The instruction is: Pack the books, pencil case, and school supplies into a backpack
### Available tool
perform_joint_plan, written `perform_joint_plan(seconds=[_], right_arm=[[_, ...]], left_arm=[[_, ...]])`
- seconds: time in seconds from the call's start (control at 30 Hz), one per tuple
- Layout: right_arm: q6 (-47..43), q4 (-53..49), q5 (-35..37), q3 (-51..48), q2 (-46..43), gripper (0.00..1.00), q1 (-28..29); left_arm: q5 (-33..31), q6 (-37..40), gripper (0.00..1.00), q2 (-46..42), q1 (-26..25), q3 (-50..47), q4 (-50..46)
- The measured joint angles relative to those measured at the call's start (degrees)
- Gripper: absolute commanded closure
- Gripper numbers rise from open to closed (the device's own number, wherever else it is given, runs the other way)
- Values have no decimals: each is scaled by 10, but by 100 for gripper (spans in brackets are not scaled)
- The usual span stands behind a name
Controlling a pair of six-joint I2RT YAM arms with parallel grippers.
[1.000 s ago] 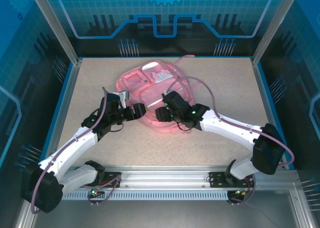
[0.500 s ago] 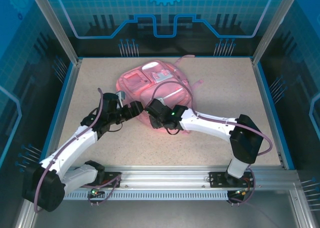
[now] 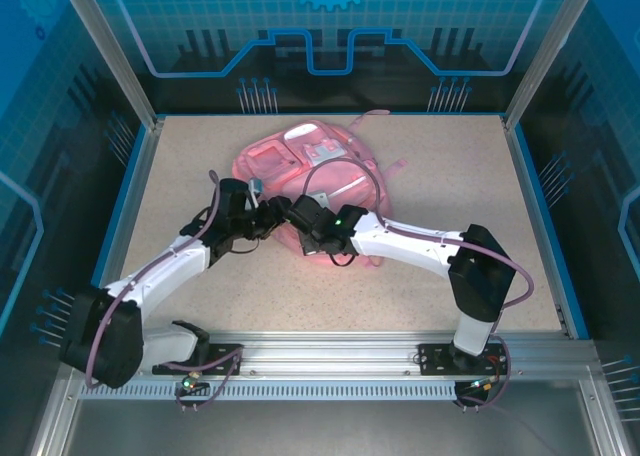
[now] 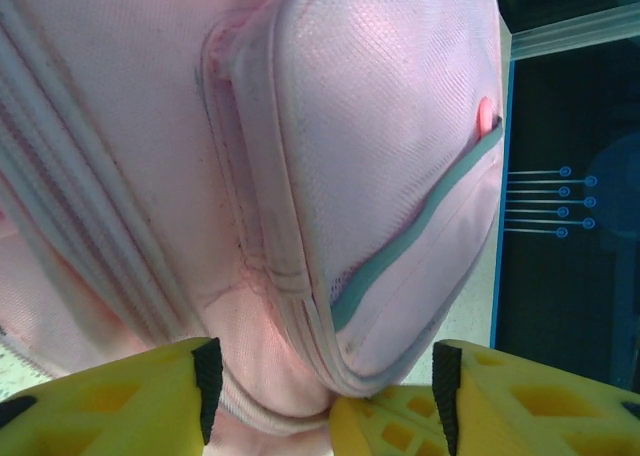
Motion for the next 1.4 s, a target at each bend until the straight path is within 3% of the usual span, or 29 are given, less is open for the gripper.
perform_joint_plan(seconds=[0.17,0.3,0.4,0.57,0.87,1.13,1.17,1.4], right_arm=[[-5,2,8,-8,-5,100,0],[-15,2,23,-18,-17,100,-2],[-26,3,36,-32,-30,100,-11],[-64,24,49,-87,-75,100,-58],[-156,56,-1,-112,-102,100,-191],[-187,40,-42,-110,-116,100,-167],[-190,44,-53,-119,-124,100,-157],[-187,81,-155,-147,-135,100,-75]], left_arm=[[0,-18,58,54,-6,24,19],[-3,-26,89,83,-8,38,24],[-10,-19,100,89,-12,48,17],[-14,2,100,87,-12,54,-1],[-12,43,100,61,10,53,-38],[-12,85,100,68,44,84,-91],[-12,90,98,71,54,88,-98],[-49,120,55,71,105,100,-121]])
